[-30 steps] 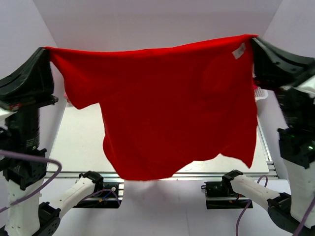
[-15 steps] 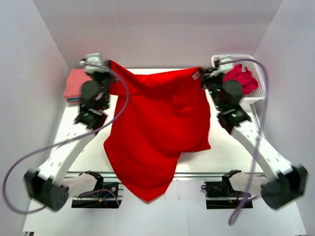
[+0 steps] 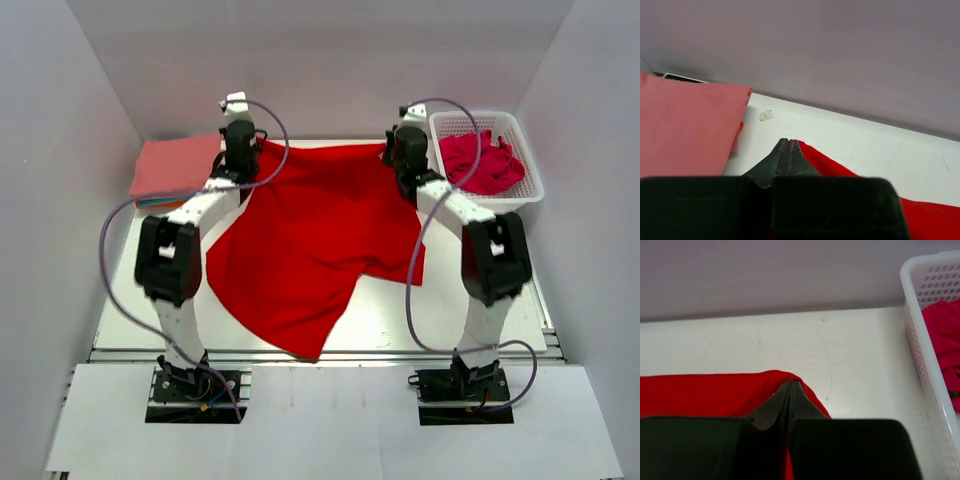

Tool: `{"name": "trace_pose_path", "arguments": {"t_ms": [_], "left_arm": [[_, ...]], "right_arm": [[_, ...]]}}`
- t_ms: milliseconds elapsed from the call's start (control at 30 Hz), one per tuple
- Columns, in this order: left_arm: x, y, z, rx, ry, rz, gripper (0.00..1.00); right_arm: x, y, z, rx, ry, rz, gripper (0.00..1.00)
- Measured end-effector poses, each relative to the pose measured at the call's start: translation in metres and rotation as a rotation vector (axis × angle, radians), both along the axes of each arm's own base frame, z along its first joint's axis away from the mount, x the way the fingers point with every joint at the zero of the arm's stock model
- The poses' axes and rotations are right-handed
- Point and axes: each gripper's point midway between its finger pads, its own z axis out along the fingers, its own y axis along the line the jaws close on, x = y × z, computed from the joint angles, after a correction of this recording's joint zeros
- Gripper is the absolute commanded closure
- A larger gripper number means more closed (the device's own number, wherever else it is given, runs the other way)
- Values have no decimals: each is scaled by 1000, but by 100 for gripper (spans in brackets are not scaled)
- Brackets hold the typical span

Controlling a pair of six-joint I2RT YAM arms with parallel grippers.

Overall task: Fold and stack the t-shirts
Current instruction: Flatten out the tshirt

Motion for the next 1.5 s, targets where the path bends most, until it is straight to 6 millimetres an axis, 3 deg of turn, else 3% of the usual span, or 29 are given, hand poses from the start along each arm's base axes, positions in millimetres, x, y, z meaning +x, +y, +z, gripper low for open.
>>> {"name": "trace_pose_path", "arguments": {"t_ms": [300, 333, 367, 400, 433, 467, 500, 533, 633, 800, 967, 1100, 1200, 1300, 1400, 1500], "left_arm": [[121, -8, -56, -74, 33, -81, 100], [129, -9, -66, -82, 38, -97, 94], [138, -11, -78, -87, 51, -118, 79], [146, -14, -87, -93, 54, -144, 26], [152, -16, -98, -97, 60, -170, 1], [156, -17, -110, -106, 73, -193, 0], [156, -19, -123, -119, 92, -209, 0], [156, -20, -133, -123, 113, -225, 0], [152, -20, -149, -134, 157, -254, 0], [141, -28, -126, -138, 175, -310, 0], [96, -38, -66, -111, 204, -386, 0], [30, -60, -18, -116, 214, -512, 0], [-31, -81, -4, -122, 233, -610, 0], [-92, -110, -17, -125, 292, -712, 0], [-153, -145, -53, -115, 407, -823, 0], [-214, -170, -103, -88, 583, -910, 0]], "right_arm": [[92, -10, -33, 37, 17, -45, 100], [98, -11, -37, 39, 16, -43, 100], [105, -13, -45, 36, 21, -46, 100], [111, -14, -50, 35, 23, -46, 91], [118, -15, -55, 33, 24, -47, 73], [123, -17, -61, 29, 32, -48, 34], [128, -17, -66, 25, 37, -44, 17], [132, -17, -69, 12, 45, -34, 10], [133, -19, -76, -29, 71, -8, 10], [112, -9, -65, -66, 104, 76, 10], [70, 0, -24, -50, 121, 130, 10], [27, 3, 10, 5, 125, 162, 10], [-7, -2, 14, 57, 149, 160, 10], [-38, -11, -2, 106, 208, 125, 10], [-67, -22, -29, 136, 283, 79, 10], [-91, -32, -50, 158, 354, 32, 10]]}}
